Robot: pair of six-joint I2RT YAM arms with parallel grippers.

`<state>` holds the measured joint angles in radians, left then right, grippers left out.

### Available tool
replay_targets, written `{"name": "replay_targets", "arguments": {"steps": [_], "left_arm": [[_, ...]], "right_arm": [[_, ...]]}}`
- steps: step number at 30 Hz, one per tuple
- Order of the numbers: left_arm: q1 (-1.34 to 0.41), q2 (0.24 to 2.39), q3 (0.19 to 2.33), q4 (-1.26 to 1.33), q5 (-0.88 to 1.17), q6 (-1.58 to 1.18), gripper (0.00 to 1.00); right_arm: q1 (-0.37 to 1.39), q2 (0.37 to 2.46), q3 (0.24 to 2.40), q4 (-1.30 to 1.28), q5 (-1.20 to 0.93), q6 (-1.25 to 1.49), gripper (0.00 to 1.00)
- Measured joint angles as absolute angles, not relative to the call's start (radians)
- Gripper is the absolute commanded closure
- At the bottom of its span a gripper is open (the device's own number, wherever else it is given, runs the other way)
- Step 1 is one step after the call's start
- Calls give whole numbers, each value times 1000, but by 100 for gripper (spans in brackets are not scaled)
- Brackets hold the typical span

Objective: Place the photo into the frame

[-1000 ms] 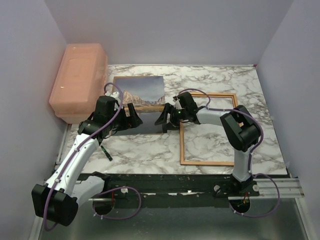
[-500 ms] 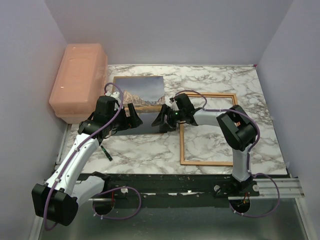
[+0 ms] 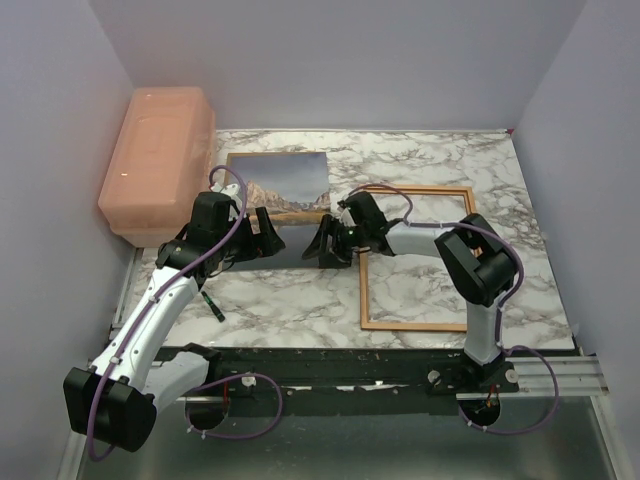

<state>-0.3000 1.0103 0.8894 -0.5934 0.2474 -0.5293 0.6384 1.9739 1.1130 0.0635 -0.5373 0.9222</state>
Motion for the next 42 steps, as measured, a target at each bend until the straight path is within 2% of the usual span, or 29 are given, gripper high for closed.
{"name": "replay_targets", "arguments": {"steps": [16, 33, 42], "left_arm": [[-300, 1010, 889, -594, 247, -526, 13], [-300, 1010, 889, -595, 247, -523, 13], [-300, 1010, 889, -595, 247, -522, 12]], "right_arm": [[680, 1955, 1008, 215, -556, 998, 28], [742, 1944, 1120, -16, -389, 925, 27], [758, 1930, 1126, -47, -325, 910, 26]]}}
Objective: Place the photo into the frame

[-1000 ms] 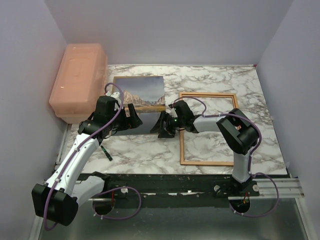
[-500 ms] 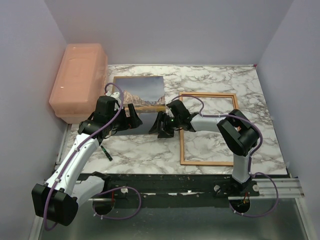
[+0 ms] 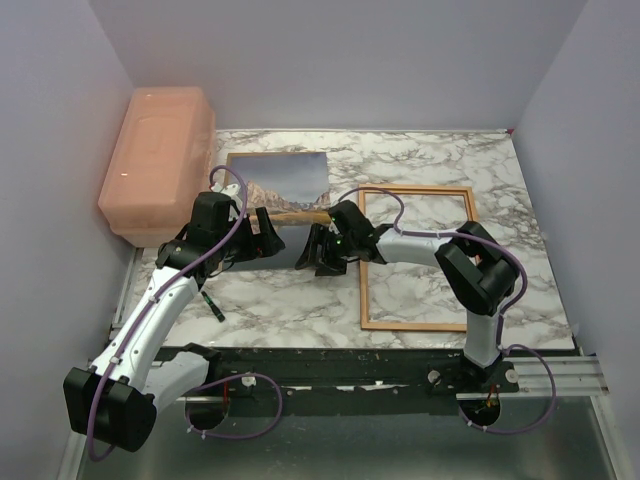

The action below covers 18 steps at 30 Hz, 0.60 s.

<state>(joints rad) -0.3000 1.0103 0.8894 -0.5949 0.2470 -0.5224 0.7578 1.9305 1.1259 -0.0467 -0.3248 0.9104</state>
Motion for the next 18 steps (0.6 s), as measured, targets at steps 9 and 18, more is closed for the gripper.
{"name": "replay_targets", "arguments": {"steps": [9, 18], "left_arm": [[-300, 1011, 889, -595, 247, -520, 12], [-300, 1011, 889, -595, 247, -520, 12]], "right_arm": [[759, 1905, 1112, -60, -270, 906, 25], [757, 1887, 1101, -80, -234, 889, 25]]}}
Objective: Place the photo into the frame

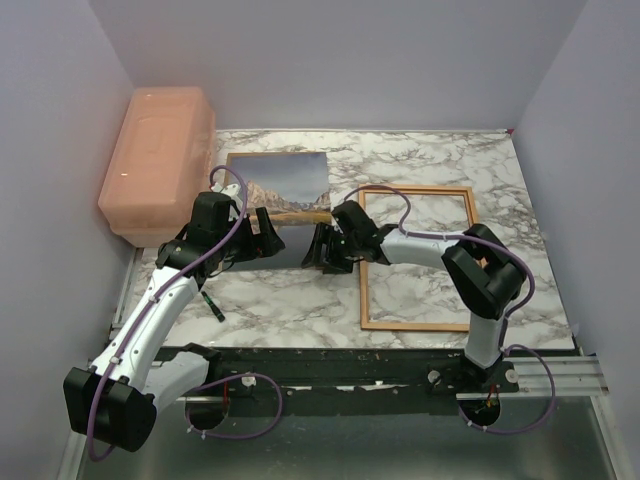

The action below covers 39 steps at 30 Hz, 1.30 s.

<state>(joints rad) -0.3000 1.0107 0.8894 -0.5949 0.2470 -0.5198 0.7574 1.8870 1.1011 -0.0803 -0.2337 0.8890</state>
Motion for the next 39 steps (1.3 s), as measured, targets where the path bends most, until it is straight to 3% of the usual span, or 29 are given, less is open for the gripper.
{"name": "replay_targets", "arguments": {"steps": [12, 22, 31, 34, 39], "left_arm": [[-300, 1011, 889, -602, 247, -519, 12], [-300, 1010, 889, -619, 246, -515, 12], [-300, 1008, 889, -629, 245, -512, 13], [-300, 1008, 889, -630, 244, -509, 13], [-300, 1008, 889, -630, 243, -507, 12]], "right_arm": [[753, 1951, 1043, 201, -415, 972, 25], [754, 1921, 890, 449, -452, 1083, 26], [751, 1956, 886, 574, -466, 1150, 31], [749, 1980, 899, 604, -466, 1170, 38], [744, 2002, 941, 603, -464, 1177, 69]]}}
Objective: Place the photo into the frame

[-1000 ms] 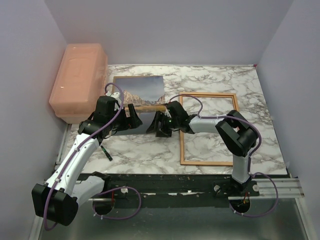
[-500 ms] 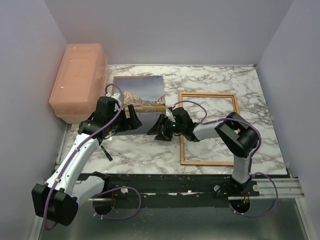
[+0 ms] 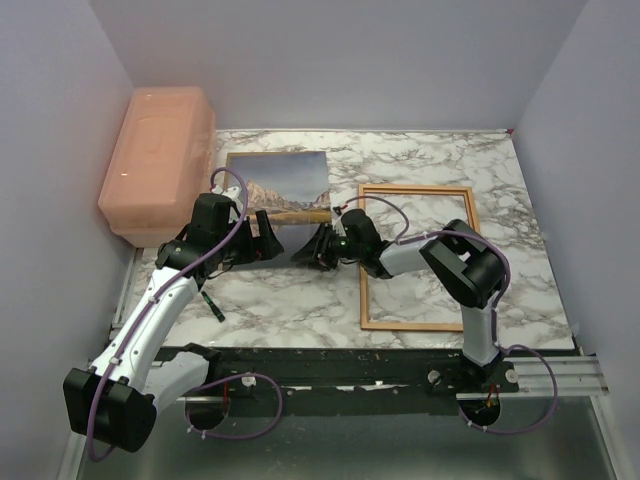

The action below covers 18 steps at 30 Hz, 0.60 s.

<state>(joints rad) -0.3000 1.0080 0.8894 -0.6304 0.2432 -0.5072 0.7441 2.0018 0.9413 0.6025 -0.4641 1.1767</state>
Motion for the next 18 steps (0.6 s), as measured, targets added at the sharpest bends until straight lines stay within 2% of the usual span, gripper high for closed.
{"name": "replay_targets", "arguments": {"steps": [7, 12, 18], "left_arm": [[-300, 1007, 889, -631, 243, -506, 13], [-300, 1003, 889, -631, 244, -506, 13], [-300, 1001, 889, -630, 244, -507, 12]], "right_arm": [[743, 1992, 957, 539, -429, 1147, 99], [743, 1903, 947, 441, -386, 1109, 99], [743, 1687, 881, 329, -326, 1063, 99]]}}
